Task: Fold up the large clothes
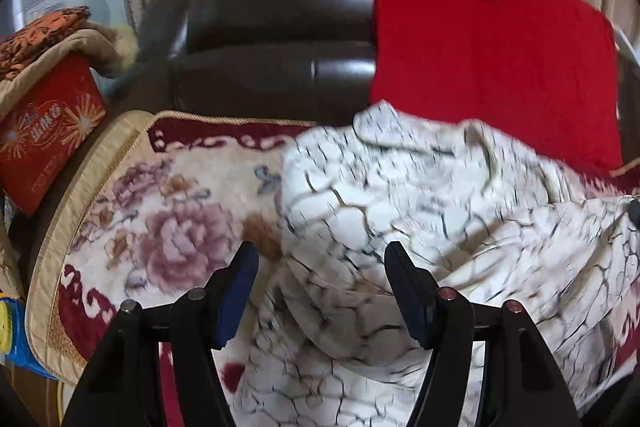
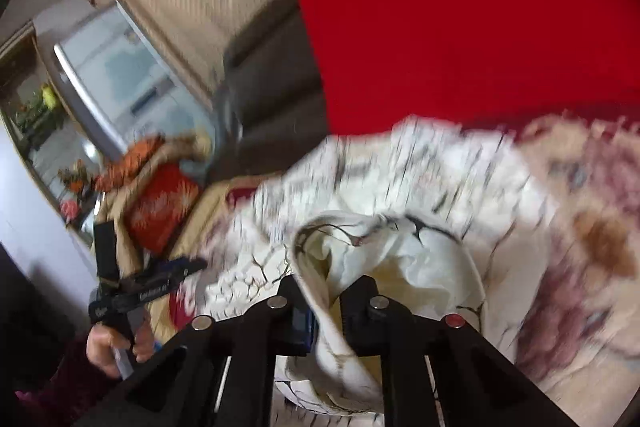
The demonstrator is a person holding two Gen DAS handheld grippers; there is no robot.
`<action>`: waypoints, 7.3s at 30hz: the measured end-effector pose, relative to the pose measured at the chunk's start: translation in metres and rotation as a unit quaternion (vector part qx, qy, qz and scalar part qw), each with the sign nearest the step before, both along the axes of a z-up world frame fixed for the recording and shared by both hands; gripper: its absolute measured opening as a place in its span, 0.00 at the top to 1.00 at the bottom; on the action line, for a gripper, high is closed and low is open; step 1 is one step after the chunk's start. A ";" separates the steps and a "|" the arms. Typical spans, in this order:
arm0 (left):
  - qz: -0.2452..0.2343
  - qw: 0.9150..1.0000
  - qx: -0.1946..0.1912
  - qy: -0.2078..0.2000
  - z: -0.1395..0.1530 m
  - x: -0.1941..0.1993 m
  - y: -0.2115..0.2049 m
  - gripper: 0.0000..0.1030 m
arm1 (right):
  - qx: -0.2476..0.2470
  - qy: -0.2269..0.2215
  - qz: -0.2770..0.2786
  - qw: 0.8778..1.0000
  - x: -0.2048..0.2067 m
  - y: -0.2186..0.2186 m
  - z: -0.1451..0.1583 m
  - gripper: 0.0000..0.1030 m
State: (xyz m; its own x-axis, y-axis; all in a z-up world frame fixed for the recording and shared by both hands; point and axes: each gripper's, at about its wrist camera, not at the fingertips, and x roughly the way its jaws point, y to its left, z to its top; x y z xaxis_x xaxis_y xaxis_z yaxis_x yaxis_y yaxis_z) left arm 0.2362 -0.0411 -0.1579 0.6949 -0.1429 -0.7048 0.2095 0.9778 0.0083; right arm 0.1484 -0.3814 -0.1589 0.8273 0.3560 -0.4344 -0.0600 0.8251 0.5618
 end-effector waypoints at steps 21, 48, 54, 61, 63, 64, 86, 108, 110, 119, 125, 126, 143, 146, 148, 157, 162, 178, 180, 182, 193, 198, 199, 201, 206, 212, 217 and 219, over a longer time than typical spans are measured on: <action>-0.006 0.999 0.024 0.040 -0.018 -0.003 -0.006 0.34 | 0.030 0.023 -0.070 0.997 -0.006 -0.041 0.001 0.68; 0.031 0.995 0.026 0.092 -0.035 -0.080 0.069 0.27 | -0.130 0.168 0.006 0.977 -0.003 0.047 -0.051 0.13; 0.051 0.989 0.010 0.138 -0.065 -0.115 0.119 0.23 | -0.082 0.097 -0.007 0.992 -0.043 0.039 -0.023 0.13; 0.032 0.977 0.002 0.210 -0.105 -0.140 0.152 0.23 | -0.045 0.102 -0.015 0.994 -0.106 0.029 -0.024 0.13; 0.009 0.974 0.006 0.227 -0.117 -0.139 0.150 0.23 | -0.037 0.116 -0.014 0.992 -0.129 0.026 -0.027 0.13; 0.004 0.973 0.013 0.231 -0.122 -0.137 0.149 0.23 | -0.036 0.128 -0.012 0.991 -0.139 0.025 -0.030 0.13; -0.223 0.951 0.049 0.207 -0.167 -0.127 0.083 0.21 | -0.127 0.388 -0.017 0.913 -0.152 0.045 -0.179 0.25; -0.290 0.930 -0.151 0.169 -0.021 -0.117 0.087 0.93 | -0.008 0.141 0.049 0.989 -0.112 0.051 0.014 0.91; -0.296 0.929 -0.138 0.173 -0.021 -0.113 0.070 0.93 | -0.007 0.176 0.043 0.983 -0.107 0.045 0.010 0.91; -0.300 0.930 -0.101 0.187 -0.055 -0.125 0.044 0.93 | -0.018 0.344 0.012 0.939 -0.157 0.033 -0.065 0.31; -0.271 0.936 -0.069 0.212 -0.088 -0.128 0.045 0.88 | -0.085 0.379 -0.047 0.920 -0.177 0.037 -0.126 0.19; -0.271 0.936 -0.062 0.214 -0.092 -0.130 0.045 0.80 | -0.099 0.382 -0.053 0.917 -0.177 0.035 -0.137 0.19; -0.259 0.927 -0.094 0.253 -0.094 -0.147 0.074 0.96 | 0.017 0.304 0.061 0.950 -0.175 0.041 -0.096 0.93; -0.274 0.926 -0.130 0.225 -0.053 -0.142 0.077 0.96 | 0.059 0.265 0.074 0.960 -0.166 0.032 -0.060 0.93; -0.282 0.925 -0.158 0.200 -0.021 -0.130 0.081 0.96 | 0.073 0.237 0.074 0.966 -0.155 0.024 -0.038 0.93; -0.231 0.933 -0.240 0.138 0.056 -0.010 0.091 0.96 | 0.134 0.110 -0.056 0.983 -0.069 -0.084 0.034 0.93; -0.137 0.938 -0.245 0.201 0.000 0.060 0.094 0.93 | 0.214 0.158 -0.124 0.956 -0.012 -0.164 -0.008 0.93; -0.113 0.938 -0.231 0.234 -0.044 -0.032 0.107 0.16 | 0.120 0.223 -0.049 0.966 -0.005 -0.073 -0.035 0.37; -0.121 0.949 -0.187 0.223 -0.049 -0.037 0.098 0.17 | 0.077 0.242 -0.045 0.966 -0.013 -0.059 -0.027 0.44; -0.139 0.956 -0.153 0.208 -0.049 -0.042 0.089 0.38 | 0.053 0.247 -0.046 0.967 -0.020 -0.053 -0.020 0.63; -0.228 0.944 -0.203 0.123 0.055 -0.033 0.093 0.94 | 0.018 0.195 0.021 0.980 -0.018 -0.043 0.037 0.78; -0.209 0.944 -0.237 0.097 0.088 0.029 0.094 0.94 | 0.088 0.156 -0.023 0.984 0.012 -0.092 0.040 0.79; -0.192 0.943 -0.251 0.102 0.085 0.050 0.094 0.94 | 0.101 0.139 -0.049 0.984 0.018 -0.109 0.039 0.79; -0.154 0.945 -0.265 0.113 0.078 0.075 0.093 0.94 | 0.133 0.130 -0.072 0.980 0.033 -0.134 0.028 0.76; -0.103 0.947 -0.264 0.152 0.032 0.113 0.085 0.94 | 0.186 0.165 -0.068 0.966 0.048 -0.150 -0.004 0.76; -0.120 0.943 -0.254 0.177 0.006 0.102 0.068 0.89 | 0.157 0.201 -0.026 0.967 0.033 -0.134 -0.014 0.71; -0.139 0.938 -0.246 0.201 0.000 0.074 0.063 0.25 | 0.130 0.201 0.001 0.971 0.011 -0.111 -0.009 0.36; -0.153 0.942 -0.225 0.196 0.000 0.064 0.057 0.25 | 0.086 0.212 0.008 0.973 0.003 -0.097 -0.003 0.37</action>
State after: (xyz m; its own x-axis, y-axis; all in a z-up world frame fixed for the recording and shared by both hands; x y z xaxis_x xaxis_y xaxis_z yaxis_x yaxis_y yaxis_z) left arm 0.3006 0.0159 -0.1578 0.2724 -0.6403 -0.7182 0.3825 0.7570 -0.5298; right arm 0.1516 -0.4786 -0.1622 0.5800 0.4652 -0.6688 0.1944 0.7182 0.6682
